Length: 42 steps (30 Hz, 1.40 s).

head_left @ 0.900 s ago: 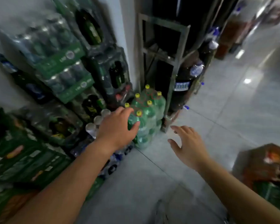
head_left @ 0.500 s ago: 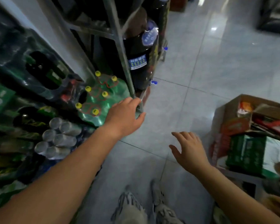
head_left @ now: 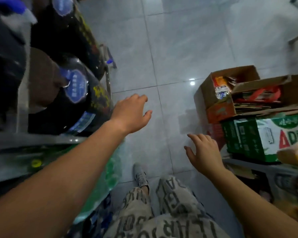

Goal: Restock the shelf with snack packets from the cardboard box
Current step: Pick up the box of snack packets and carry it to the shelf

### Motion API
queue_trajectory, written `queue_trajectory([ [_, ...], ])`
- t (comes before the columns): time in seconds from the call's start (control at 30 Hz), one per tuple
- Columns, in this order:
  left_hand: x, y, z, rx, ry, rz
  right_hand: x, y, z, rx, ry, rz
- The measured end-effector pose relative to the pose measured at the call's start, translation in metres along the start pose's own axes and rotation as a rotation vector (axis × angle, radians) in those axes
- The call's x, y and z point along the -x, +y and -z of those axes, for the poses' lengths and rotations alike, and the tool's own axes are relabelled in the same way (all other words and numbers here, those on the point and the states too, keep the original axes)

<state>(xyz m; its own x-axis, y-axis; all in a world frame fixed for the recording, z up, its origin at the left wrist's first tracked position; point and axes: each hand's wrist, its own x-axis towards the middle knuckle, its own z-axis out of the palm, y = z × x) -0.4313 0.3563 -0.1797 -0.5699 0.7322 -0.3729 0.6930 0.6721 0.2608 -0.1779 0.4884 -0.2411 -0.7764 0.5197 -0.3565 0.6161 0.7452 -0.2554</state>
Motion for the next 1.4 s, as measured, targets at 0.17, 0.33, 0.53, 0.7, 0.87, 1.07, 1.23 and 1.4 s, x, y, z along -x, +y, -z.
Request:
queue_trajectory([
  [0.17, -0.121, 0.032, 0.025, -0.049, -0.091, -0.130, -0.069, 0.013, 0.029, -0.068, 0.098, -0.156],
  [0.33, -0.255, 0.095, 0.051, -0.177, -0.137, -0.316, -0.146, 0.055, 0.064, -0.101, 0.164, -0.275],
  [0.53, -0.410, 0.165, 0.064, -0.253, -0.188, -0.464, -0.245, 0.124, 0.088, -0.130, 0.128, -0.422],
  [0.7, -0.524, 0.208, 0.062, -0.309, -0.228, -0.565, -0.324, 0.167, 0.097, -0.181, 0.116, -0.558],
  [0.87, -0.642, 0.256, 0.051, -0.389, -0.285, -0.710, -0.404, 0.206, 0.094, -0.275, 0.132, -0.737],
  [1.07, -0.758, 0.313, 0.027, -0.464, -0.395, -0.894, -0.482, 0.245, 0.083, -0.346, 0.187, -0.995],
  [1.23, -0.822, 0.380, -0.012, -0.575, -0.492, -1.069, -0.531, 0.276, 0.069, -0.478, 0.329, -1.247],
  [1.4, -0.843, 0.464, -0.072, -0.670, -0.551, -1.279, -0.562, 0.303, 0.039, -0.621, 0.372, -1.488],
])
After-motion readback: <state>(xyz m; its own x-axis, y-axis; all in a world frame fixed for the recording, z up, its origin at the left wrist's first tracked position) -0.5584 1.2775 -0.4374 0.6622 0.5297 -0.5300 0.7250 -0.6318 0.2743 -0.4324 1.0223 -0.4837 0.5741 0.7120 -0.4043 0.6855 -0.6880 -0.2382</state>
